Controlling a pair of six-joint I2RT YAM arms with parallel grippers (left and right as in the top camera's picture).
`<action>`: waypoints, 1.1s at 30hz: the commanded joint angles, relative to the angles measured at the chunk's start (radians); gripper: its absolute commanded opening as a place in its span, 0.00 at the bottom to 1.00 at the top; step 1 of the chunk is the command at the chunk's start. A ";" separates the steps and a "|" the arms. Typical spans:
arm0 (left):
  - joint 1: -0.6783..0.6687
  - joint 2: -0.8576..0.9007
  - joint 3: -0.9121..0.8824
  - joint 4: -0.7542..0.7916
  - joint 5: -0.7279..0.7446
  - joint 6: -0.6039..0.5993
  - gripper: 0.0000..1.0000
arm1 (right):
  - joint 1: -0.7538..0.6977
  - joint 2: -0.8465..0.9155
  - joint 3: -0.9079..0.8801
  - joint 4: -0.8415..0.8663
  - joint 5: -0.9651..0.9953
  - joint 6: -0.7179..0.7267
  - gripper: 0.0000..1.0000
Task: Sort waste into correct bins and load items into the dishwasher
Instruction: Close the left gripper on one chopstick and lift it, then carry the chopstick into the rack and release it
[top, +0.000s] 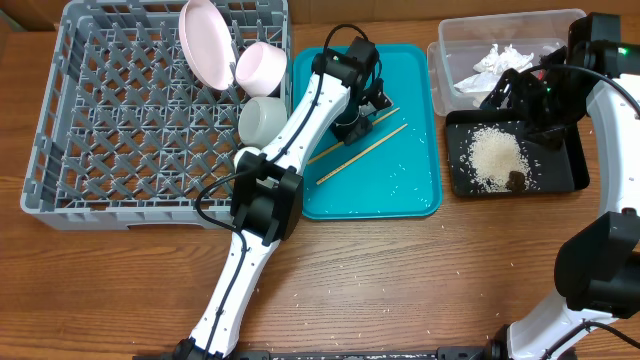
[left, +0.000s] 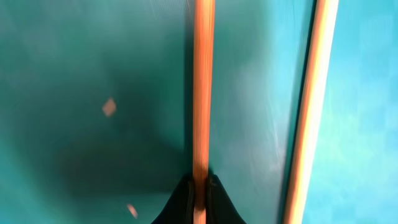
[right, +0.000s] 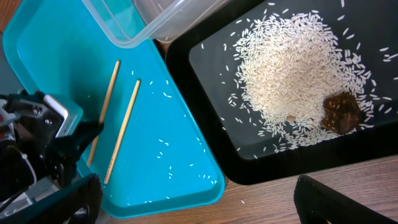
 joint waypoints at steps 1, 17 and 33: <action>-0.004 -0.002 0.150 -0.083 0.005 -0.173 0.04 | -0.002 -0.032 0.023 0.003 -0.004 0.000 1.00; 0.127 -0.312 0.388 -0.327 -0.158 -0.535 0.04 | -0.002 -0.032 0.023 0.003 -0.004 0.000 1.00; 0.377 -0.778 -0.652 -0.074 -0.317 -0.728 0.04 | -0.002 -0.032 0.023 0.003 -0.004 0.000 1.00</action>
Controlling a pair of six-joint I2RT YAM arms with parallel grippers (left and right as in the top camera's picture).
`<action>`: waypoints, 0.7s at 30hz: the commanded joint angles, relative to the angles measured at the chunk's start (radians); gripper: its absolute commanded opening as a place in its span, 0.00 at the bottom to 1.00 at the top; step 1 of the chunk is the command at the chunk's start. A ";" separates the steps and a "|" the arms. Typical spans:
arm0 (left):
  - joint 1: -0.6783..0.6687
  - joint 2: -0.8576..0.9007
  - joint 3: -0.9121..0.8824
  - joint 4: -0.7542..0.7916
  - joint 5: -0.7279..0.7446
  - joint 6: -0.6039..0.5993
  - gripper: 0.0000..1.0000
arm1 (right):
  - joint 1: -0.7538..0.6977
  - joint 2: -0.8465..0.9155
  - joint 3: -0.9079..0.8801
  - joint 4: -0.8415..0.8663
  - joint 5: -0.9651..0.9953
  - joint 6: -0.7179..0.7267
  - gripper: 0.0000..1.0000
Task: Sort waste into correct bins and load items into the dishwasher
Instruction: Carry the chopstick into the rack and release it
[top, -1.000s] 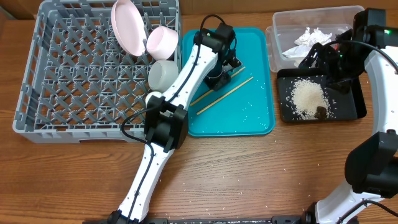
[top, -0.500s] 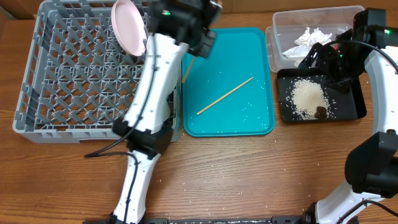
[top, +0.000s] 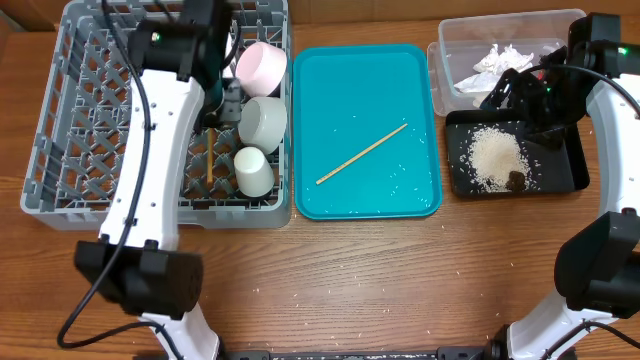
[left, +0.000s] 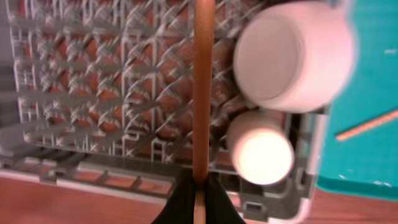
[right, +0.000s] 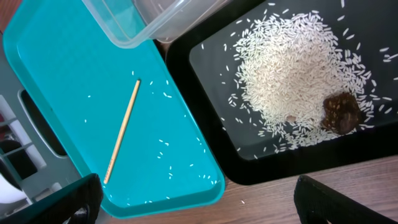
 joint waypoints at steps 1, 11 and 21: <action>0.048 0.008 -0.198 0.124 -0.005 -0.064 0.04 | -0.002 -0.032 0.023 0.002 -0.004 -0.001 1.00; 0.110 0.010 -0.472 0.427 0.024 0.079 0.04 | -0.002 -0.032 0.023 0.002 -0.004 0.000 1.00; 0.108 0.005 -0.327 0.345 0.032 0.079 0.49 | -0.002 -0.032 0.023 0.002 -0.004 0.000 1.00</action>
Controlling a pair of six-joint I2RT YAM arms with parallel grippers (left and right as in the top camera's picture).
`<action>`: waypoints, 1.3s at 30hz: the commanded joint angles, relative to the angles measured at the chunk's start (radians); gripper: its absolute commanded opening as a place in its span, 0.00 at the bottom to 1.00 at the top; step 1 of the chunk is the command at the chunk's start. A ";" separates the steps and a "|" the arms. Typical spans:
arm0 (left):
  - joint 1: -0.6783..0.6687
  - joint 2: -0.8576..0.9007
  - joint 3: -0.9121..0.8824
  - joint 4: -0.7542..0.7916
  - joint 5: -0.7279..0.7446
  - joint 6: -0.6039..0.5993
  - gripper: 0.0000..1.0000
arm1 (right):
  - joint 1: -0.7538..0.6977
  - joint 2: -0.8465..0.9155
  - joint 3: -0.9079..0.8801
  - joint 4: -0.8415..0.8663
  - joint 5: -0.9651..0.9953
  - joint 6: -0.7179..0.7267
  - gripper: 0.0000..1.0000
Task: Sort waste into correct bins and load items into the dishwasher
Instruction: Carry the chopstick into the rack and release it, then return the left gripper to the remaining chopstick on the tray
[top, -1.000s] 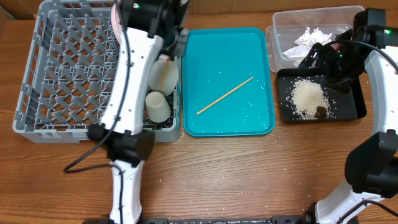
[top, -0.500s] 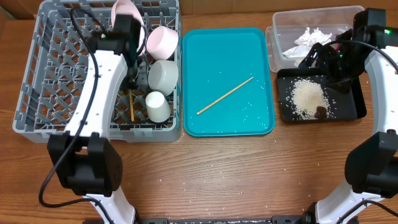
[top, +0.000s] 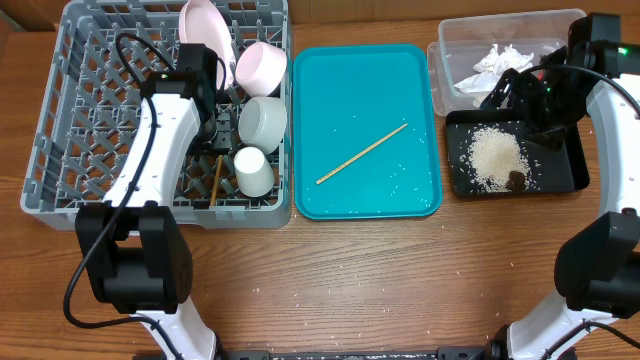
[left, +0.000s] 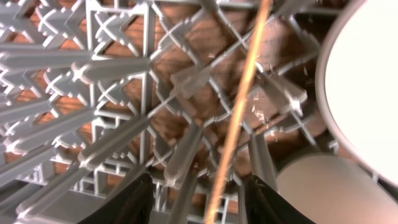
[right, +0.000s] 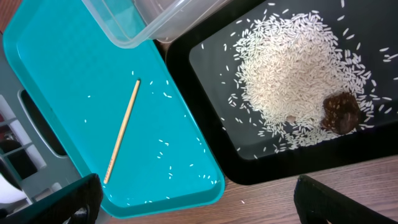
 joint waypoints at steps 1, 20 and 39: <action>-0.006 -0.012 0.146 -0.065 0.011 0.009 0.49 | -0.002 -0.032 0.023 0.002 -0.004 0.000 1.00; -0.528 0.187 0.225 0.077 0.237 0.647 0.64 | -0.002 -0.032 0.023 0.002 -0.004 0.000 1.00; -0.551 0.431 0.224 0.095 0.235 0.542 0.52 | -0.002 -0.032 0.023 0.002 -0.004 0.000 1.00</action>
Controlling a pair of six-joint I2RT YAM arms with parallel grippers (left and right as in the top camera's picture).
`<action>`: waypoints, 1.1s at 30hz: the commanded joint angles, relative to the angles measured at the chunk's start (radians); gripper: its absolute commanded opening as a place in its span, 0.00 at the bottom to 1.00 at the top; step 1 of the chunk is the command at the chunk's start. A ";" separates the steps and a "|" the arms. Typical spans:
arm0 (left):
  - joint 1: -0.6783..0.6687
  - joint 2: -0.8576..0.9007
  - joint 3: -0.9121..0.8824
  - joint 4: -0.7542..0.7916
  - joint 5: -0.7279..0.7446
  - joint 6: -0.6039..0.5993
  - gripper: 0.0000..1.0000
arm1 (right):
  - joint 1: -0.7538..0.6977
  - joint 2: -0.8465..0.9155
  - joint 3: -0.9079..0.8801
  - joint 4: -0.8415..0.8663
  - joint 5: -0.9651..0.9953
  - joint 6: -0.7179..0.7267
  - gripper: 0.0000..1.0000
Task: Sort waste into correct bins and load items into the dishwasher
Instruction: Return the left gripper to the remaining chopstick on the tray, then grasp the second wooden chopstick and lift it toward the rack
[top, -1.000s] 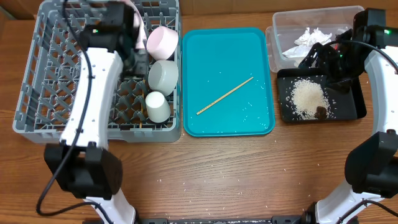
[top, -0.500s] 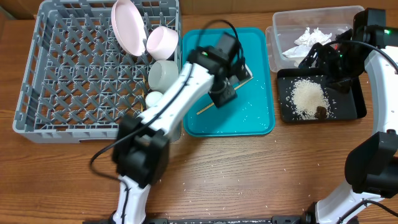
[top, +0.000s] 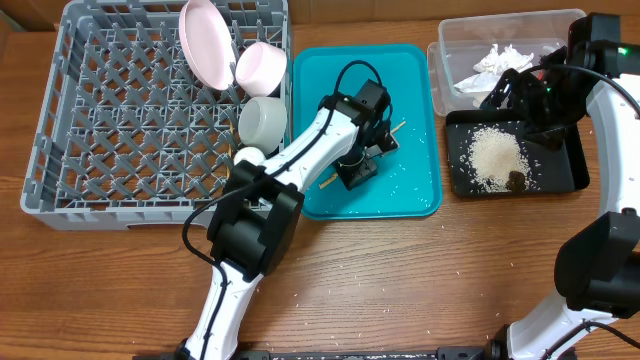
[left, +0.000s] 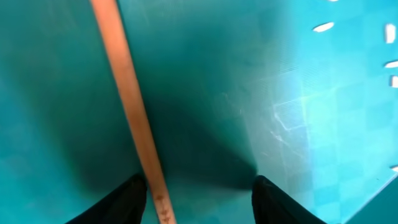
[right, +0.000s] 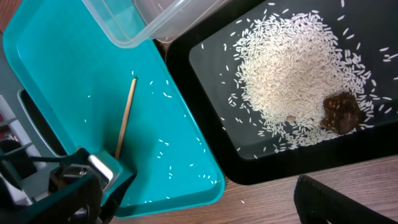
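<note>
One wooden chopstick (top: 396, 128) lies aslant on the teal tray (top: 410, 80). My left gripper (top: 357, 166) is low over its middle and open. In the left wrist view the chopstick (left: 127, 106) runs between the two dark fingers, close to the left finger (left: 127, 202). The right wrist view shows the chopstick's (right: 125, 118) far half. My right gripper (top: 530, 100) hangs open over the black bin (top: 565, 165), with nothing between its fingers. The grey dish rack (top: 110, 120) holds a pink plate (top: 203, 42), a pink bowl (top: 262, 66), a white bowl (top: 262, 120) and a white cup (top: 246, 155).
The black bin holds a pile of rice (right: 292, 68) and a brown lump (right: 339, 113). Behind it a clear tub (top: 455, 45) holds crumpled paper (top: 500, 58). Loose rice grains (right: 163, 144) dot the tray. Brown tabletop (top: 420, 280) lies in front.
My left gripper has moved from inside the rack to the tray. It is still open, now astride the remaining chopstick. The right arm has not moved.
My left gripper was shut on one of two chopsticks on the tray. Then it held that chopstick over the rack. Then it stood open with the chopstick lying in the rack by the white cup. Now it straddles the second chopstick.
</note>
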 joint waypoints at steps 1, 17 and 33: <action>0.002 0.039 0.000 -0.002 -0.002 -0.047 0.51 | -0.002 -0.032 0.023 0.003 -0.004 0.000 1.00; 0.055 -0.015 0.391 -0.385 -0.010 -0.178 0.04 | -0.002 -0.032 0.023 0.003 -0.004 0.000 1.00; 0.581 -0.248 0.389 -0.627 -0.248 -0.713 0.04 | -0.002 -0.032 0.023 0.003 -0.004 0.000 1.00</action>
